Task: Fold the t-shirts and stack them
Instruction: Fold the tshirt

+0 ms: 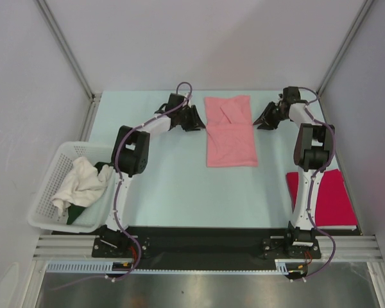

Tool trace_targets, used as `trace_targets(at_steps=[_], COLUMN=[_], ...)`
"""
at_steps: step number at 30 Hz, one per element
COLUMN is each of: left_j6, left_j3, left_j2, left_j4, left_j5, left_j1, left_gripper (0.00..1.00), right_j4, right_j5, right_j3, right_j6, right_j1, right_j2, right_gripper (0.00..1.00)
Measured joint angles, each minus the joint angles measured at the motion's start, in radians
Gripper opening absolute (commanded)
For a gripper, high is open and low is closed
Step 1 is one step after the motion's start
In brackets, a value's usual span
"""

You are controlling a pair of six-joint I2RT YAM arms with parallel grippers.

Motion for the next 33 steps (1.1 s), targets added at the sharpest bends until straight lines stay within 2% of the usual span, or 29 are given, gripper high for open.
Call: trace_targets(at_steps=[3, 6, 10, 15, 18, 19, 23, 27, 31, 33], left_j6=[0.032, 0.027, -0.025, -0.280, -0.431, -0.474, -0.615, -0.733, -0.861, -0.903], left_j3=[-0.096, -0.207, -0.412, -0.775, -0.921, -0.954, -1.019, -1.028, -1.056, -1.061], left_j2=[-0.106, -0.235, -0.435, -0.655, -0.676, -0.676, -0.678, -0.677, -0.658, -0.633], left_j4=[-0.043, -0.068, -0.040, 0.137, 0.227, 0.242, 0.307, 0.360, 0.413, 0.412], left_j5=[-0.076, -0.117, -0.153, -0.161, -0.162, -0.171, -0.218, -0.258, -0.298, -0.314], left_j1=[0.000, -0.001, -0.018, -0.089, -0.138, -0.158, -0.239, -0.293, -0.301, -0.301], left_gripper=[0.43, 0.42, 0.46, 0.50, 0.50, 0.54, 0.60, 0.59, 0.50, 0.50], right_j4=[-0.071, -0.111, -0.117, 0.006, 0.125, 0.164, 0.302, 0.362, 0.431, 0.457], right_j5=[0.063, 0.116, 0.140, 0.116, 0.083, 0.074, 0.058, 0.074, 0.102, 0.118], right_j3=[0.053, -0.006, -0.241, -0.661, -0.906, -0.979, -1.197, -1.270, -1.277, -1.282], right_j6=[-0.031, -0.046, -0.041, 0.058, 0.167, 0.211, 0.344, 0.416, 0.466, 0.491], right_j1=[-0.001, -0.004, -0.010, -0.017, -0.017, -0.017, -0.014, -0.002, 0.012, 0.018], right_j2=[-0.013, -0.083, -0.282, -0.628, -0.799, -0.842, -0.935, -0.963, -0.974, -0.974], right_gripper=[0.48, 0.50, 0.53, 0.54, 0.54, 0.53, 0.53, 0.53, 0.52, 0.52])
